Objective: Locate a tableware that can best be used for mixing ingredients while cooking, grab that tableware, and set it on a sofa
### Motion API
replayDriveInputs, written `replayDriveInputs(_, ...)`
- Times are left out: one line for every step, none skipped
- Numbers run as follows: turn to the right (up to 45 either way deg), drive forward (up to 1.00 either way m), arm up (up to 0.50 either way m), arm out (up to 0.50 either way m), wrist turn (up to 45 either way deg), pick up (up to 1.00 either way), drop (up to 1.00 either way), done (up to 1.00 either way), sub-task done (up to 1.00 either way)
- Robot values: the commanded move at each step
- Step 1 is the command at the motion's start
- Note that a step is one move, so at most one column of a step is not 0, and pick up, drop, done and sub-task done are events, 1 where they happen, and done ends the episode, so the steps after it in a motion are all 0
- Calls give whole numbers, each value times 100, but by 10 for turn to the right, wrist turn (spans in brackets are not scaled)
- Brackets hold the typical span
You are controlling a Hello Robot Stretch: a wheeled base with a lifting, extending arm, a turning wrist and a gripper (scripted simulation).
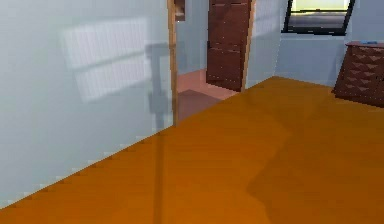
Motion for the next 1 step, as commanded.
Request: replayDriveInputs(0, 0, 18, 0, 0, 0, 0, 0, 0)
